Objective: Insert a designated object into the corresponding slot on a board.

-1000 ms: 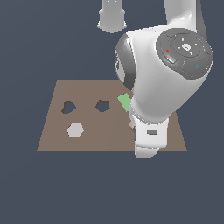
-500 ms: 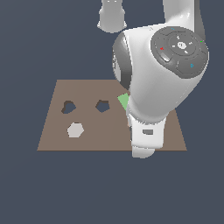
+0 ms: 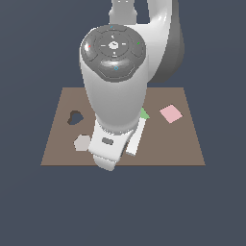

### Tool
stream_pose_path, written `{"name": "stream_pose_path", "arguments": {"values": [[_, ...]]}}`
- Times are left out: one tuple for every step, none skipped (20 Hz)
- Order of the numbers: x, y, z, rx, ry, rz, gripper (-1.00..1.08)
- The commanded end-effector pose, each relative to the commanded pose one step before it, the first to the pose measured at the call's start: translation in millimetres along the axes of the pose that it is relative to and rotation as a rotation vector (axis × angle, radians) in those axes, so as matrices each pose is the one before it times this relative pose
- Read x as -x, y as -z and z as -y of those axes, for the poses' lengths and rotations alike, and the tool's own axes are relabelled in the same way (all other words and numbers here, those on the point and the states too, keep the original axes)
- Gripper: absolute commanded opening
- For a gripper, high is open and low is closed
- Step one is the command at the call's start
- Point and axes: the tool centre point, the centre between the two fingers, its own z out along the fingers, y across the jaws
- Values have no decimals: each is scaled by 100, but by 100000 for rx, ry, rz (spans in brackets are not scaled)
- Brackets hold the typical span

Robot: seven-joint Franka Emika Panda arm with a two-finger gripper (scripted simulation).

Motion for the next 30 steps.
{"name": "stream_pose_path", "arguments": {"values": [[3072, 113, -442, 95, -9271, 8, -100], [1239, 34, -182, 12, -3755, 5, -100], [1255, 34, -181, 11, -3797, 5, -100], [1269, 34, -179, 11, -3837, 5, -100], [1284, 34, -177, 10, -3878, 6, -100], [1297, 34, -175, 9, -3912, 6, -100], [1236, 32, -164, 8, -3723, 6, -100], [1131, 29, -147, 6, -3402, 6, -100], [1025, 26, -132, 5, -3079, 6, -100], [920, 23, -116, 3, -2761, 6, -100], [823, 20, -102, 2, -2466, 6, -100], [733, 17, -89, 1, -2193, 6, -100], [649, 15, -76, 0, -1938, 5, -100], [570, 13, -65, -1, -1697, 5, -100], [494, 11, -54, -2, -1469, 5, -100], [422, 9, -45, -2, -1253, 4, -100], [352, 7, -36, -2, -1044, 4, -100], [286, 6, -29, -2, -844, 3, -100], [220, 4, -22, -2, -650, 3, -100], [156, 3, -15, -2, -461, 2, -100], [94, 2, -9, -1, -276, 1, -100], [34, 1, -5, 0, -98, 0, -100], [-106, -28, -21, -20, 456, 65, -100], [-5, -55, 12, 0, 0, 0, -100], [28, -163, 7, -9, -82, -18, -100], [25, -272, 27, -10, -95, -21, -100], [26, -272, 28, -10, -95, -20, -100], [22, -163, 14, -7, -67, -14, -100], [-4, -55, 13, 0, 0, 0, -100], [0, 0, 0, 0, 0, 0, 100]]}}
